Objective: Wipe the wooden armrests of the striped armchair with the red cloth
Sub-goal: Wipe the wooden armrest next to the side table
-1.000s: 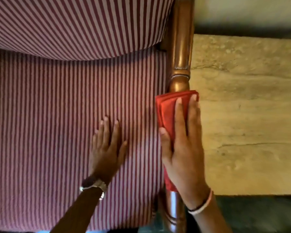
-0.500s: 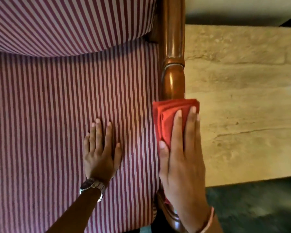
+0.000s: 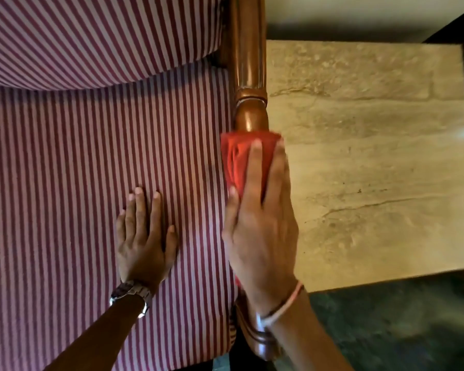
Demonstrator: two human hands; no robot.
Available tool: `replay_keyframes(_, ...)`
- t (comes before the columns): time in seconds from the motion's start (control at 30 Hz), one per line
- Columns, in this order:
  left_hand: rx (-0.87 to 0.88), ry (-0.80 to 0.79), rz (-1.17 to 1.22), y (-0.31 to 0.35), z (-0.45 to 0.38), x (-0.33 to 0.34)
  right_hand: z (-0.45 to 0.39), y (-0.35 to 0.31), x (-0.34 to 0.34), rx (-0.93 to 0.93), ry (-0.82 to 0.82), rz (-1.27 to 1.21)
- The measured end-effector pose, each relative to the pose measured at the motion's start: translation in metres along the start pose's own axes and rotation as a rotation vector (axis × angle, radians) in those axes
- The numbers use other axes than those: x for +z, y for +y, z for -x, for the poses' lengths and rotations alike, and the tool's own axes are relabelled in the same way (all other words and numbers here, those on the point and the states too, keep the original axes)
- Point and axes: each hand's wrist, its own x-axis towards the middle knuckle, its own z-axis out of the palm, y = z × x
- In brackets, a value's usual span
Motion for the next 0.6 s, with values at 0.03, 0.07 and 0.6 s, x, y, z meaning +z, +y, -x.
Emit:
replay_keyframes(0.03, 0.002, -0.006, -0.003, 0.0, 0.0, -0.001, -0.025, -0.005, 0.0, 0.015, -0.002, -0.003)
replay_keyframes(0.07, -0.001, -0.012, -0.008, 0.0, -0.001, -0.002, -0.052, -0.013, 0.0, 0.013, -0.004, -0.004)
replay_keyframes(0.6, 0.011, -0.007, 0.029, 0.003, 0.002, -0.006, -0.078, -0.017, 0.001, -0.019, 0.055, -0.038)
